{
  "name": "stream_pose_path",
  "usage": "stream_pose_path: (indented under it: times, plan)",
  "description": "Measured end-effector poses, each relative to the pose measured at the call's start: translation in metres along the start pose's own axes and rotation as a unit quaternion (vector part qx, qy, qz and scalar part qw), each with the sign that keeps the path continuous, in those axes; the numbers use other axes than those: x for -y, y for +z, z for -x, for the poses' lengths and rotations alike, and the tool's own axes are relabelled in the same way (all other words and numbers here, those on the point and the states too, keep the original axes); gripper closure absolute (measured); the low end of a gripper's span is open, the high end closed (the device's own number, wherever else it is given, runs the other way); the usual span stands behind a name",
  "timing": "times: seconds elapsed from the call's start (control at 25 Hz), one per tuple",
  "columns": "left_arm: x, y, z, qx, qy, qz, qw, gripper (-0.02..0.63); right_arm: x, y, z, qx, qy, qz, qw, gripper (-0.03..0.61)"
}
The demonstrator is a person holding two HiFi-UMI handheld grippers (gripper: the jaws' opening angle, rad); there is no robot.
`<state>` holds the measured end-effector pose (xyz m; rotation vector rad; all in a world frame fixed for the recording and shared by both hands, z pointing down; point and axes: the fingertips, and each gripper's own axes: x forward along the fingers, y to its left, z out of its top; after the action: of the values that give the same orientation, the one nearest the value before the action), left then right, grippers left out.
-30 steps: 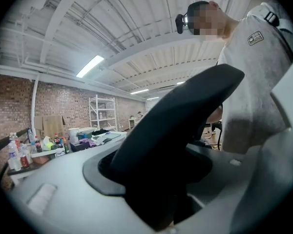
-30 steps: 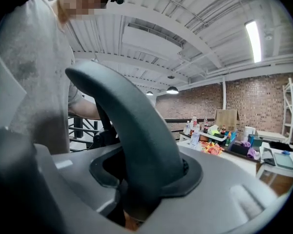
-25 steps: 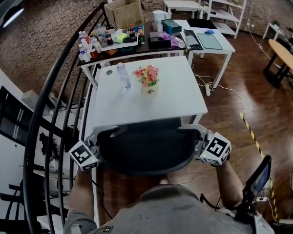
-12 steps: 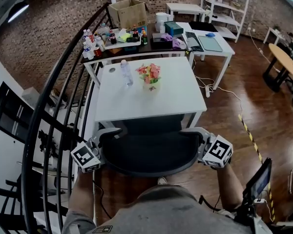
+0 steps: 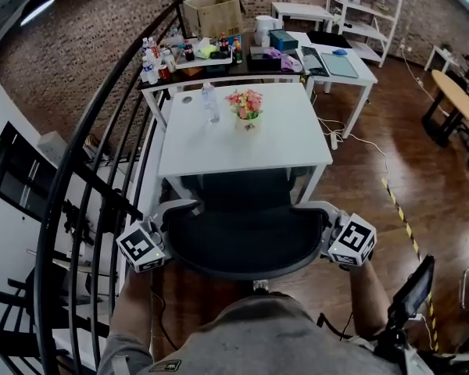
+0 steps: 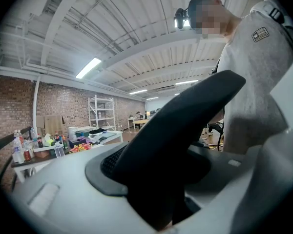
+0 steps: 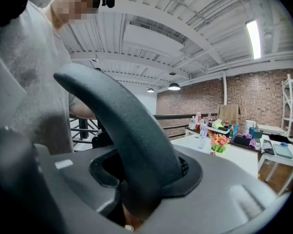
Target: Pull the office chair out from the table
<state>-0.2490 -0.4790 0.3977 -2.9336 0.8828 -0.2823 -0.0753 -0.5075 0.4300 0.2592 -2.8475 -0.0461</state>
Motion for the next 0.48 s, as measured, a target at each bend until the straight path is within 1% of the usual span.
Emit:
stream_pose_path:
  times: [0.2,0.32,0.48]
  plan:
    - [0.027,0.001,0.016,-0.002,0.008,0.0,1.0,0.359,-0.035,-0.001,0.009,-0.001,0.005,-0.003,1.0,0.41]
    - [0.042,0.001,0.026,0.002,0.003,0.004,1.0,0.357,-0.056,-0.001,0.012,0.0,0.001,-0.002,1.0,0.411]
    - [0.065,0.0,0.032,-0.003,-0.002,-0.002,1.0,0.36,-0.075,-0.006,0.022,-0.001,-0.006,-0.008,1.0,0.408]
